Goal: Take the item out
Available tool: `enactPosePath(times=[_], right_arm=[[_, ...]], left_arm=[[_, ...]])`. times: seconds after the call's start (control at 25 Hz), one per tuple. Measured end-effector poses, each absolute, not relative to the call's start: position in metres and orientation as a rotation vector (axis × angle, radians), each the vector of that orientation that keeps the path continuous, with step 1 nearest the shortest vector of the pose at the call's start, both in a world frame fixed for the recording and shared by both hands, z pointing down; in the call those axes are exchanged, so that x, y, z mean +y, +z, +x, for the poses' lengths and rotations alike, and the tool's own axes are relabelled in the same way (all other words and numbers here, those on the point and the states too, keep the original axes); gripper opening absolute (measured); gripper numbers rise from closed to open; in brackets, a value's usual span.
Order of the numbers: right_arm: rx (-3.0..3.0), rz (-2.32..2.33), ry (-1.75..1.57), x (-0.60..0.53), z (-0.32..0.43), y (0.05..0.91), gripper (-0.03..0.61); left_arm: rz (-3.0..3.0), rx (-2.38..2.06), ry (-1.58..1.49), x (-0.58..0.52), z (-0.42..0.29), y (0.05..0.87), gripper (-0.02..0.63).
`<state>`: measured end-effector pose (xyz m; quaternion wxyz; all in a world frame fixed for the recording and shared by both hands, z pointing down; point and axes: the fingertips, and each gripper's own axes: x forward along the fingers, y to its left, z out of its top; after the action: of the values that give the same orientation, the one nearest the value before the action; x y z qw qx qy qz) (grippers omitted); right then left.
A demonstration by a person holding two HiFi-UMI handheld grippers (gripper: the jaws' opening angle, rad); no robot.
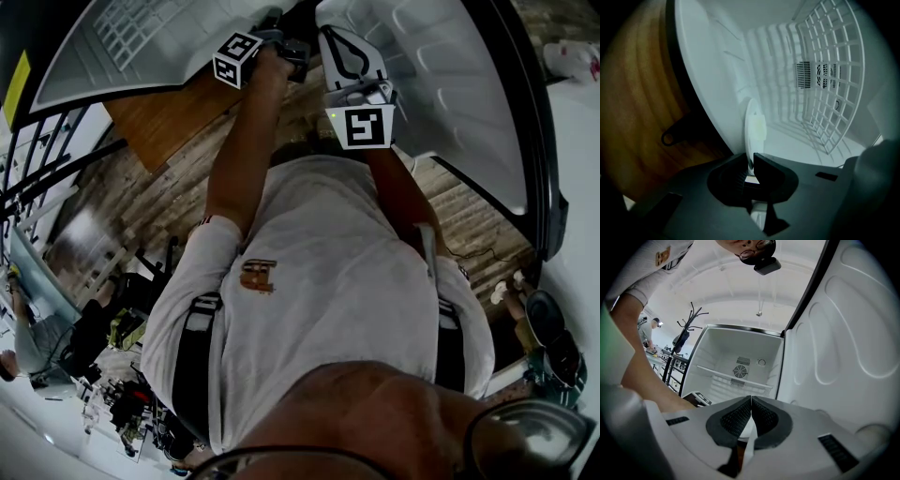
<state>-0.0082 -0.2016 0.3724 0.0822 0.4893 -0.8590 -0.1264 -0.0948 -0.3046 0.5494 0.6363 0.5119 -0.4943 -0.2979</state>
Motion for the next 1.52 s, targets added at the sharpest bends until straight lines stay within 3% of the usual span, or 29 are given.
enactPosePath(times=[1.52], right_arm=[[-2.743,1.442,-0.318,-0.197,-0.029,0.362,0.034]], left_arm=[[1.283,-0.993,-0.866,-0.253,-0.111,0.488,0.028]])
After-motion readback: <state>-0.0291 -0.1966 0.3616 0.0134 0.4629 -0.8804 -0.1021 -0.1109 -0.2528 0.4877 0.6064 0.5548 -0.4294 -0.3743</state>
